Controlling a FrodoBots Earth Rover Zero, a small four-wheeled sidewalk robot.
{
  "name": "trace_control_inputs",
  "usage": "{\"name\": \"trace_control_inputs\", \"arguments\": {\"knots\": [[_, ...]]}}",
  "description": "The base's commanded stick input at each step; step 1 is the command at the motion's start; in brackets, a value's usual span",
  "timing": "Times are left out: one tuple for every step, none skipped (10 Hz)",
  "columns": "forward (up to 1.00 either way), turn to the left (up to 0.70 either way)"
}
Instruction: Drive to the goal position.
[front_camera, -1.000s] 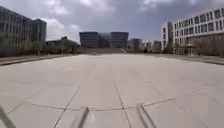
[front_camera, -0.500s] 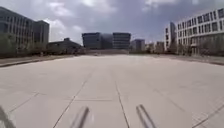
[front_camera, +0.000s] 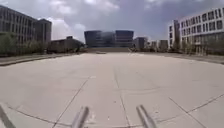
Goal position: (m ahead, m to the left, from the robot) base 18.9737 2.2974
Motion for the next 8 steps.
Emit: {"name": "trace_control_inputs", "arguments": {"knots": [[1.00,-0.38],[1.00,-0.38],[1.00,-0.38],[1.00,-0.38],[1.00,-0.38],[1.00,-0.38],[1.00,-0.19],[1.00,0.00]]}}
